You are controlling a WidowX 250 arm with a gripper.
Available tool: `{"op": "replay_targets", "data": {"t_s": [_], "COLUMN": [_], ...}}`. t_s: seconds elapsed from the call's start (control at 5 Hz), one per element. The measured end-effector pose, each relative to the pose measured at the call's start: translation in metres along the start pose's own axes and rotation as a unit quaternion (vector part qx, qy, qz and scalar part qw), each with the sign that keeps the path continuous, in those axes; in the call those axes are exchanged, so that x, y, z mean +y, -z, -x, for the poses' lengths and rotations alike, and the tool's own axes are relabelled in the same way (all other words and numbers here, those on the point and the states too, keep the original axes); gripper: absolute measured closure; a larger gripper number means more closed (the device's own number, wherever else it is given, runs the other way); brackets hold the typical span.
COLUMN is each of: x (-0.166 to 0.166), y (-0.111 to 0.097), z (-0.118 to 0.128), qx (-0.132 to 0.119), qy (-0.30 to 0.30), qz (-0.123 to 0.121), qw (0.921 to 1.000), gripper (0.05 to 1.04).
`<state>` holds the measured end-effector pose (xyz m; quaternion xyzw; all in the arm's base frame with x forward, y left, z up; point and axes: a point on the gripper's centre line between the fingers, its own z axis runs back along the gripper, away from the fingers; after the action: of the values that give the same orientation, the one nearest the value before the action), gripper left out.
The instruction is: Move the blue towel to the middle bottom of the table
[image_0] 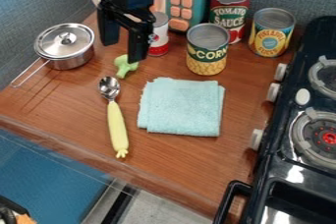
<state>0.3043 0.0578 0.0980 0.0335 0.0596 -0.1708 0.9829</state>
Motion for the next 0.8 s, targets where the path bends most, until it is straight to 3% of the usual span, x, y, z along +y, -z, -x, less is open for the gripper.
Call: {"op": "replay_targets", "data": {"t_s": [0.4,0.8], "x": [-0.031,-0.036], "y": [0.015,0.034], "z": [-0.003,-0.011], "qx": [0.007,0.008], "qy": [0.026,0.006], "qz": [0.012,-0.003], "qw": [0.9996,0.9999], "gripper": [0.083,0.083]}}
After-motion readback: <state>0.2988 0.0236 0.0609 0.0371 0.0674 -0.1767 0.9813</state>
